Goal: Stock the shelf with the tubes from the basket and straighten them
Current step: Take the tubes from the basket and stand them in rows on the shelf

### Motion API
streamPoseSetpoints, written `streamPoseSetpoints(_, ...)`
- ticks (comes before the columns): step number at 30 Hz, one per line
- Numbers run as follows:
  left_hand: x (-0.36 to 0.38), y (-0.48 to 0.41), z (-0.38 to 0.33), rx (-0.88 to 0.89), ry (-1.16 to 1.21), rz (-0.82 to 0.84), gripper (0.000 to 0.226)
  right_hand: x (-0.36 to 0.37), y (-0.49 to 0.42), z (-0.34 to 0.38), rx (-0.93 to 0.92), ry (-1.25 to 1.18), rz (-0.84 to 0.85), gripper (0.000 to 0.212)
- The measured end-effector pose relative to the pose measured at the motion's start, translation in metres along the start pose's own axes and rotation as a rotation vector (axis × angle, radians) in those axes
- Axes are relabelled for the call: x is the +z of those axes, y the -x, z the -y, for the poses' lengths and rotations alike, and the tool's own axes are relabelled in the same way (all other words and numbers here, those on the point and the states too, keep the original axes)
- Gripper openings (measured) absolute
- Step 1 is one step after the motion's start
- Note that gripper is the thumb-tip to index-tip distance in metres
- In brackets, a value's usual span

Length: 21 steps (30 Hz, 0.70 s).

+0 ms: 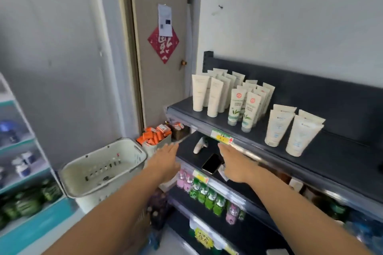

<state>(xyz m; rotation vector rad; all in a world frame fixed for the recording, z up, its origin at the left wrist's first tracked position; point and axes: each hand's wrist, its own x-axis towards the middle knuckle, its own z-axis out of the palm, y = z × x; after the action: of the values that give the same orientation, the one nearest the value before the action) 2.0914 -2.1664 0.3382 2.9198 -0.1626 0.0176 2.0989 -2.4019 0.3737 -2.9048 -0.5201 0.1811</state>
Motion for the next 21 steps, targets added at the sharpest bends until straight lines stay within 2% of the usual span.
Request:
streamPoseSetpoints(13, -0.01, 0.034, 0.145, -0.435, 0.015, -0.02, 0.067, 0.045, -0.149, 0.127, -0.379, -0.033, 0.15, 0.078)
streamPoseSetpoints(21, -0.01, 0.002, 0.201, -0.611, 0.039, 0.004, 0.068, 0.056, -0.236, 0.14, -0.49, 0.022, 0.248, 0.075)
